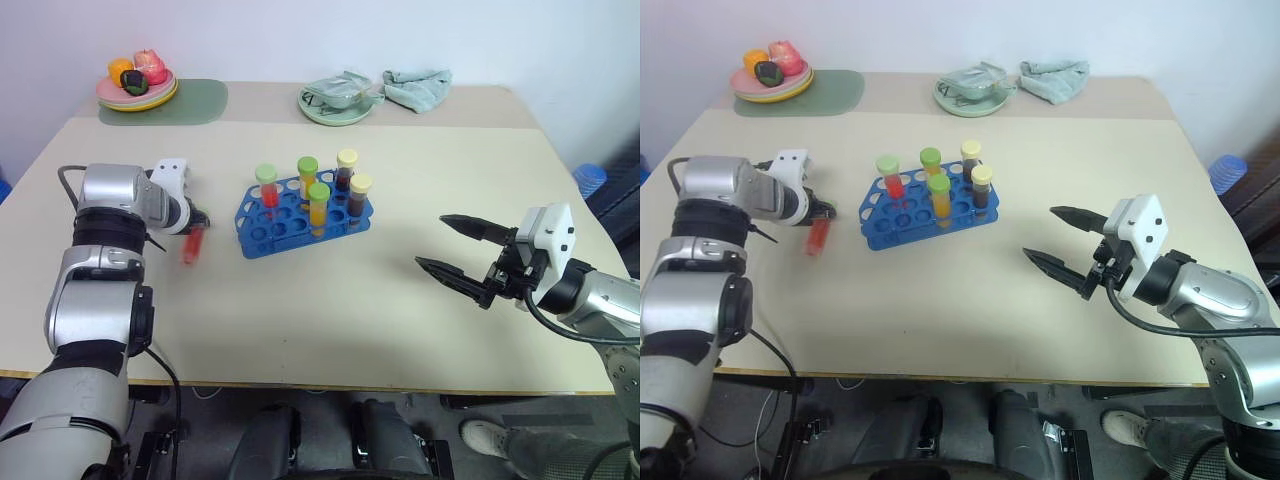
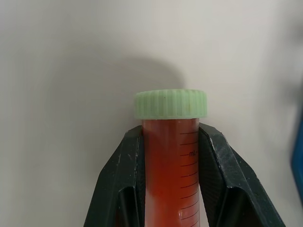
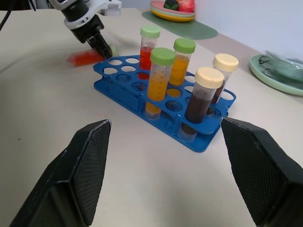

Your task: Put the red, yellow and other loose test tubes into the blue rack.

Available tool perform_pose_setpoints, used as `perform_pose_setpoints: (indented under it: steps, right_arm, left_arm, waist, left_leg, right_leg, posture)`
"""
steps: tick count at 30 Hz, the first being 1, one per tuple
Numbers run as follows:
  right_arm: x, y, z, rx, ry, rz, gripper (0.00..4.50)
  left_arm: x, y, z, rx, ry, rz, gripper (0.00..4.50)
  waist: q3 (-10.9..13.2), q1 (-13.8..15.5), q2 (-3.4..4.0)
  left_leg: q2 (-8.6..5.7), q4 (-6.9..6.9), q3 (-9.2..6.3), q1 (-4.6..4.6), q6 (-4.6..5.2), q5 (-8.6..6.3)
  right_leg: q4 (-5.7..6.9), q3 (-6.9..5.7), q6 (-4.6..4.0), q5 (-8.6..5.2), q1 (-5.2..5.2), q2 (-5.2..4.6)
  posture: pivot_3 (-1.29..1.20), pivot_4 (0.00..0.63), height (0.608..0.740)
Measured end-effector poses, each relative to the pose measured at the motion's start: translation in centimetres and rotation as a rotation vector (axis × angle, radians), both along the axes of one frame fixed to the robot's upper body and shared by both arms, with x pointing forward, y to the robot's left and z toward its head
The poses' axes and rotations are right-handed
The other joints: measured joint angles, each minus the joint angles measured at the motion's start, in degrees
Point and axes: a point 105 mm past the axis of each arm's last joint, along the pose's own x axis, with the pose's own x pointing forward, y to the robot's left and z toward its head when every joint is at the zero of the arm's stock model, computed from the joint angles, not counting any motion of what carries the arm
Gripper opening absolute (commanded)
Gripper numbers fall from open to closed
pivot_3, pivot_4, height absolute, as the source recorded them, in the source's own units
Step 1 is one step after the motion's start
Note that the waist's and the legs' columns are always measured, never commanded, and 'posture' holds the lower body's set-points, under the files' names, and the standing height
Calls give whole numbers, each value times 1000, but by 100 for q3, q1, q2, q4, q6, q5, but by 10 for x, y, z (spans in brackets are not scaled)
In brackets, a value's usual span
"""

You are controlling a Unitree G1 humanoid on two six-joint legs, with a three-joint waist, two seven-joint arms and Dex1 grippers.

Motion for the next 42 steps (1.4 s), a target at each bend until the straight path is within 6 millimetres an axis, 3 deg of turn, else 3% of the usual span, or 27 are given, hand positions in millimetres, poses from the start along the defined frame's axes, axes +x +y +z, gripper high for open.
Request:
perform_pose_setpoints:
  steps: [3, 6, 10, 13, 16, 21, 26, 32, 42]
  right_arm:
    - [0, 0, 1, 0, -4, 3, 3781]
    - [3, -3, 3, 0, -6, -3, 3781]
    - [7, -2, 10, 0, -27, 14, 3781]
    - [7, -3, 10, -11, -23, 17, 3781]
    - [8, -3, 12, -15, -25, 23, 3781]
    - [7, -6, 13, -28, -26, 18, 3781]
    - [4, -13, 12, -32, -9, -18, 3781]
    - [-4, -14, 16, -36, -18, -48, 3781]
    - [-7, -17, 17, -30, -17, -72, 3781]
  left_arm:
    - [-10, -1, 7, -87, -47, -45, 1120]
    - [-37, -6, 34, -218, -229, -217, 1120]
    - [-61, -29, 78, -290, -653, -455, 1120]
    - [-67, -33, 95, -326, -798, -528, 1120]
    - [-68, -50, 113, -355, -1042, -587, 1120]
    - [-52, -94, 88, -264, -1176, -692, 1120]
    - [-42, -116, 67, -198, -1271, -709, 1120]
    - [-42, -127, 36, -132, -1307, -694, 1120]
    - [-44, -130, 26, -161, -1332, -684, 1120]
  waist:
    - [0, -28, 0]
    - [0, -121, -1]
    - [-4, -78, 6]
    - [-4, -19, 7]
    - [-6, 30, 7]
    - [-7, 15, 5]
    - [-7, -6, 5]
    - [-8, 11, 4]
    - [-21, 0, 15]
  left_leg:
    - [0, 1, 0, -15, -2, 1]
    - [2, 1, -1, -41, -8, 4]
    - [2, 8, -2, -34, -10, 6]
    - [2, 8, -1, -19, -11, 6]
    - [1, 8, -2, -14, -3, 1]
    - [-4, 7, 0, -16, 1, 0]
    - [-2, 8, 0, -14, 2, 1]
    - [-3, 9, 1, -15, 7, -2]
    - [-3, 8, 2, 14, 35, -19]
  right_leg:
    - [4, 3, 0, 0, -19, 0]
    - [11, 6, -1, 0, -47, -3]
    - [9, 0, -3, 1, -34, -9]
    - [11, 0, -4, 2, -20, -9]
    - [-2, -3, -3, 2, -7, -10]
    - [-8, -4, -2, 2, -7, -9]
    - [-2, -3, -2, 2, -8, -6]
    - [-3, -2, -1, 3, -8, -7]
    - [-1, -1, 0, 3, 17, -5]
  posture:
    - [0, 150, 740]
    - [0, 150, 740]
    - [0, 150, 740]
    - [0, 150, 740]
    - [0, 150, 740]
    - [0, 150, 740]
    - [0, 150, 740]
    - [0, 150, 740]
    - [0, 150, 740]
